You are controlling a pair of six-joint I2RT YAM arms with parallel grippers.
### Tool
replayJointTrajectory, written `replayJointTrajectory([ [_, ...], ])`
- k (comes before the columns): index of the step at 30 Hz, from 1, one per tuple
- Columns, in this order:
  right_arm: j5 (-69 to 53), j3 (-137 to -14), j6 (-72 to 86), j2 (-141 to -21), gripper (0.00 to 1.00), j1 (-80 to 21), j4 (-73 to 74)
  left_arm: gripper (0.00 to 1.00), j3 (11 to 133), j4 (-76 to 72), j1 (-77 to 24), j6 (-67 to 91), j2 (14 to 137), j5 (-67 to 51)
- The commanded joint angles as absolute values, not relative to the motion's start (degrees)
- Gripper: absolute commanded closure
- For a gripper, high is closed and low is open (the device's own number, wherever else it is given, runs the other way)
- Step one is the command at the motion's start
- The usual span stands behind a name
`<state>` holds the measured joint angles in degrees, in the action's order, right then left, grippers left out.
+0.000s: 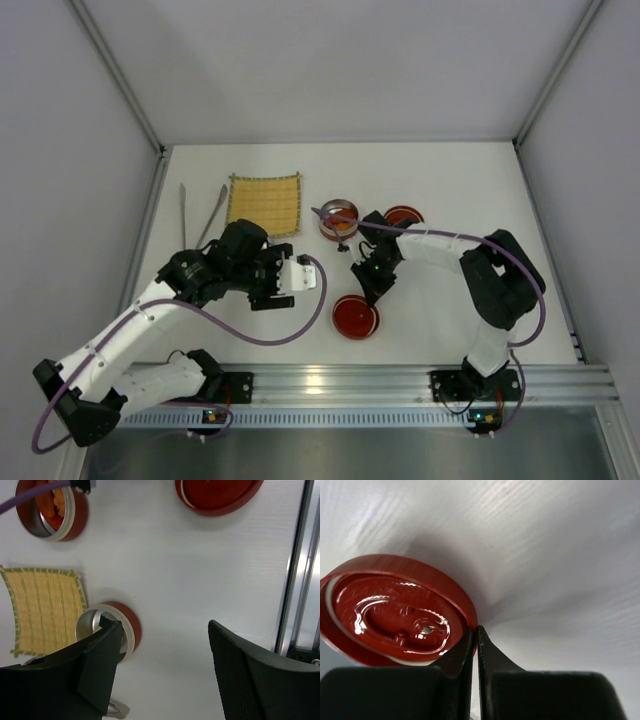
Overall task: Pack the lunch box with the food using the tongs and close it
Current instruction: Pick up the box lid from the center of the board.
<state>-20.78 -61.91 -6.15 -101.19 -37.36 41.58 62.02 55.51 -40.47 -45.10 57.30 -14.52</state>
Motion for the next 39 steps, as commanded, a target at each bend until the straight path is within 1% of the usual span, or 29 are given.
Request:
replayJointTrajectory([
  [1,-28.1,-65.7,-5.3,-103.2,1.00,-36.7,40.9,0.25,62.1,50.5,-45.1,-46.5,58.7,-12.7],
  [4,-36.7,-71.8,-4.7,-104.5,1.00,-34.4,43.4,0.23,62.5,51.2,-48.1,-48.6,60.6,-13.9],
  [5,-39.6,-72.9,-4.8,-104.8,1.00,-33.8,44.0,0.21,62.4,51.1,-49.0,-50.4,60.7,-14.8],
  [8,-43.4,-76.5,-6.0,-105.1,1.00,-33.7,46.4,0.19,62.3,51.0,-50.7,-54.6,60.7,-15.6],
  [12,-46.8,-80.2,-7.3,-106.7,1.00,-33.8,50.6,0.18,62.1,49.4,-56.5,-59.8,61.2,-13.3],
  [16,-51.3,-81.2,-8.2,-107.5,1.00,-34.2,52.5,0.17,62.2,45.4,-59.8,-60.8,62.7,-10.9],
  [21,-54.1,-81.9,-9.6,-107.3,1.00,-35.9,54.8,0.17,62.2,43.5,-60.6,-64.3,66.5,-9.8],
  [23,-55.4,-81.9,-9.6,-107.0,1.00,-36.6,55.3,0.19,62.3,43.1,-60.6,-64.9,67.7,-9.6],
  [25,-56.2,-82.1,-9.7,-106.7,1.00,-37.2,56.0,0.23,63.0,44.3,-60.6,-65.5,69.4,-9.6],
  [26,-56.3,-82.2,-10.2,-106.4,1.00,-37.6,56.2,0.32,63.4,44.5,-60.6,-65.6,70.0,-9.3],
  [28,-56.1,-82.2,-10.7,-105.8,1.00,-37.9,56.7,0.45,63.7,44.5,-60.6,-65.4,70.7,-8.9],
  [29,-56.0,-82.2,-11.2,-105.5,1.00,-38.1,57.0,0.55,63.6,44.3,-60.6,-65.4,70.6,-8.7],
  [30,-56.0,-82.2,-11.2,-105.4,1.00,-38.1,57.0,0.60,63.5,44.1,-60.6,-65.0,70.5,-8.7],
  [33,-56.0,-82.4,-12.0,-105.4,1.00,-38.1,58.1,0.69,63.6,44.5,-60.6,-64.0,70.3,-8.9],
  [35,-55.7,-82.5,-12.1,-105.6,1.00,-38.1,58.3,0.73,63.6,44.7,-60.6,-63.4,69.9,-9.0],
  [36,-55.6,-82.5,-12.2,-105.6,1.00,-38.1,58.2,0.78,63.6,44.9,-60.6,-63.2,69.8,-9.1],
  [38,-55.4,-83.0,-12.1,-105.8,1.00,-37.9,58.3,0.84,64.0,45.0,-60.6,-62.4,69.3,-9.0],
  [39,-55.3,-83.8,-12.0,-105.9,0.99,-37.7,58.2,0.95,64.1,45.3,-60.6,-62.1,69.3,-8.9],
])
